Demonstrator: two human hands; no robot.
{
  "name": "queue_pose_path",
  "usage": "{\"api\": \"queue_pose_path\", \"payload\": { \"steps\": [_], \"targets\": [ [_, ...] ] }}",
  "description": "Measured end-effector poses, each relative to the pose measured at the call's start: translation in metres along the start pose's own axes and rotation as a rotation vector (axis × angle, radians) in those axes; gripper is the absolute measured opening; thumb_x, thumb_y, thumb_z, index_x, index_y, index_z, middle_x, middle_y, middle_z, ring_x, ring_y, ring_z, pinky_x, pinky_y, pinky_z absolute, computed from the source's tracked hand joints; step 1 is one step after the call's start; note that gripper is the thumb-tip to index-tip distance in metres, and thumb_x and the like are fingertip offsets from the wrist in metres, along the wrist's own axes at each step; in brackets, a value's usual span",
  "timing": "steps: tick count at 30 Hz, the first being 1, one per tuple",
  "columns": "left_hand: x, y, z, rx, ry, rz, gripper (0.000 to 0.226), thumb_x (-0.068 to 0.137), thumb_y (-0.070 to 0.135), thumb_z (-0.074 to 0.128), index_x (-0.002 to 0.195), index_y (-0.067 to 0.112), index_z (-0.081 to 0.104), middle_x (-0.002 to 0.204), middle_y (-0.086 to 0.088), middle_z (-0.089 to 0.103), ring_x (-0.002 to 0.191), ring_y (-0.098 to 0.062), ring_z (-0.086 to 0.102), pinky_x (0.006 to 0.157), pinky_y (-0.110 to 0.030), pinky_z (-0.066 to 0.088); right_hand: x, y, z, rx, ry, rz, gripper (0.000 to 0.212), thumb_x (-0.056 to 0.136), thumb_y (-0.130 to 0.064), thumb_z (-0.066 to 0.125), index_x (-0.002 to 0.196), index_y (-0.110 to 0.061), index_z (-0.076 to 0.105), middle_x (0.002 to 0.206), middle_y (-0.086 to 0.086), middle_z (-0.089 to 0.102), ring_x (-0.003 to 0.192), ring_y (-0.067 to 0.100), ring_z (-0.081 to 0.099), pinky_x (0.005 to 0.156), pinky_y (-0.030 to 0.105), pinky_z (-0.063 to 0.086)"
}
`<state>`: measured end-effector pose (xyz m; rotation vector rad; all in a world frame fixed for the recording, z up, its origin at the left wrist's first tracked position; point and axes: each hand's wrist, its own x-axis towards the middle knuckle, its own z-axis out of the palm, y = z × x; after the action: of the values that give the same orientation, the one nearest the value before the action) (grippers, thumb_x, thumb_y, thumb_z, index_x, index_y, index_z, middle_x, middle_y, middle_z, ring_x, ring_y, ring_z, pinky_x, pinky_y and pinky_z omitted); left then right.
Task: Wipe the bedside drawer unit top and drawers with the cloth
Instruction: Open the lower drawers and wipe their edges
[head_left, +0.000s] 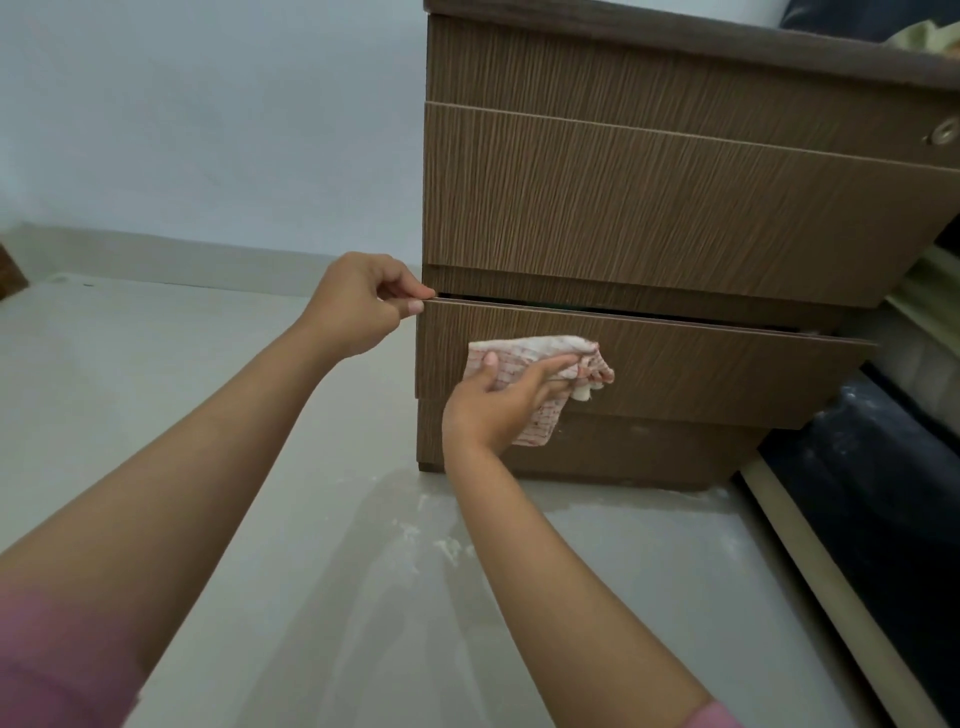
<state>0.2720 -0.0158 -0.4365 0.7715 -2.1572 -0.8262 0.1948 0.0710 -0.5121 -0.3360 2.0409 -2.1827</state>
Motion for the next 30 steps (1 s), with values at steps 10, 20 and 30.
{"api": "queue_pose_path", "payload": {
  "steps": [10, 20, 30],
  "targets": [
    [0.006, -0.003, -0.005, 0.013, -0.061, 0.005, 0.014, 0.08, 0.002, 0.067, 0.085, 0.014, 0.071, 0.092, -0.008, 0.07, 0.082, -0.018, 0.061, 0.075, -0.019, 0.047, -0.014, -0.018, 0.011, 0.1, -0.004, 0.017, 0.087, 0.092, -0.025, 0.057, 0.149, -0.027, -0.009, 0.159, 0.002, -0.009, 0.146, 0.02, 0.0, 0.113, 0.029, 0.025],
    [0.009, -0.005, -0.008, 0.014, -0.096, 0.011, 0.014, 0.079, 0.002, 0.067, 0.088, 0.012, 0.071, 0.091, -0.01, 0.07, 0.08, -0.015, 0.059, 0.068, -0.012, 0.047, -0.032, 0.007, 0.039, -0.049, -0.044, -0.073, 0.085, 0.093, -0.019, 0.054, 0.148, -0.025, -0.011, 0.156, 0.001, -0.021, 0.145, 0.02, -0.012, 0.112, 0.043, 0.03],
    [0.004, -0.006, -0.002, 0.025, -0.011, 0.044, 0.018, 0.079, -0.001, 0.065, 0.081, 0.016, 0.07, 0.09, -0.006, 0.069, 0.079, -0.015, 0.061, 0.067, -0.007, 0.044, -0.006, 0.023, -0.004, -0.159, -0.037, 0.019, 0.088, 0.093, -0.026, 0.053, 0.148, -0.024, -0.015, 0.157, 0.006, -0.018, 0.146, 0.029, 0.004, 0.104, 0.039, 0.037]
  ]
}}
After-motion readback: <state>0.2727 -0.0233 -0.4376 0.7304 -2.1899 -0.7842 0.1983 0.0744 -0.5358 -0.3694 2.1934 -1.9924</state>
